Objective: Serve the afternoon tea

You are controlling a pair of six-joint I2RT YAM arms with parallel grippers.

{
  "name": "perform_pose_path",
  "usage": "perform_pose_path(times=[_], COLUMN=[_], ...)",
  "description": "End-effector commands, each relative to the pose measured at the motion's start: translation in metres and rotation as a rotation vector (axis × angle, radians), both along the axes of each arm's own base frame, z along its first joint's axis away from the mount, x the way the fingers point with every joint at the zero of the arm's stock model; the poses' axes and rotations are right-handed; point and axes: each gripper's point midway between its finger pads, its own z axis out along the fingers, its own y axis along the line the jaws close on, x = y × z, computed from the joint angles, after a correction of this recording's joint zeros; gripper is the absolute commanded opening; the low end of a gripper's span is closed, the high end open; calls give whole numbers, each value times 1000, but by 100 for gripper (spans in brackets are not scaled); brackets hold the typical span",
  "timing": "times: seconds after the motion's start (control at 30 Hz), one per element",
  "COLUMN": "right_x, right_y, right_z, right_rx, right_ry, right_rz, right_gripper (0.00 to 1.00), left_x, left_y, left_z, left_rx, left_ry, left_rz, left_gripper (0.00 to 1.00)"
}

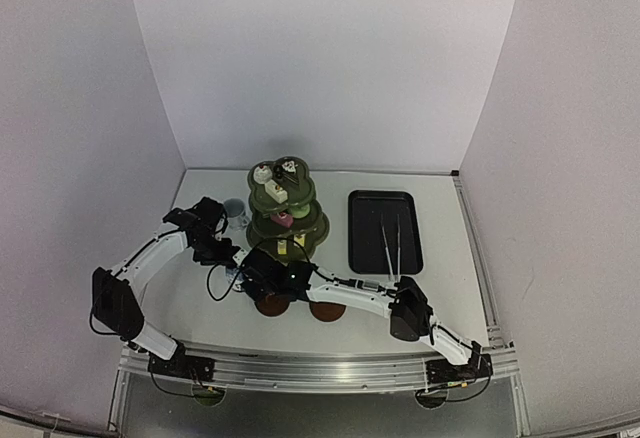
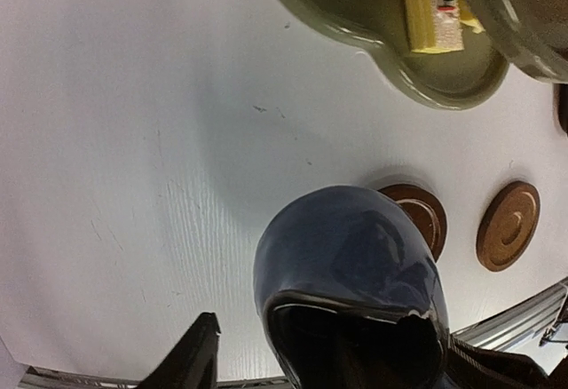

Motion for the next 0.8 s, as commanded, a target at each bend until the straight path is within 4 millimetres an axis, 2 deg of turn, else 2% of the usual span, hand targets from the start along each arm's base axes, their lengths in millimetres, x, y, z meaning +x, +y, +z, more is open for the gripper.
perform_pose_path(times=[0.0,0.13,0.3,0.4,0.43,0.5,0.57,0.67,0.77], right_x=[10,11,10,-2,-6,-13,-18,-23,-30], right_y=[-20,-37,-59,-78,-86,-113,-136,-174,-195], right_z=[43,54,60,72,81,73,76,68,61], right_rx=[55,45,23,23,35,49,109,139,141], right_ry=[4,4,7,7,-5,29,50,-6,-40], right_rz=[-1,29,63,150,199,271,348,434,513], right_gripper=[0,0,0,0,0,0,0,0,0], left_x=[27,31,29,29,27,19,11,3,1], left_y=[-21,-29,-24,-19,-18,-20,-22,-23,-19], left_z=[86,116,128,139,143,150,153,148,137], left_rx=[-188,-294,-390,-470,-494,-516,-537,-556,-560], left_ry=[-223,-279,-297,-315,-319,-333,-333,-317,-291], left_rz=[-89,-142,-144,-154,-167,-226,-269,-293,-288], left_gripper=[50,55,56,59,62,68,76,83,84])
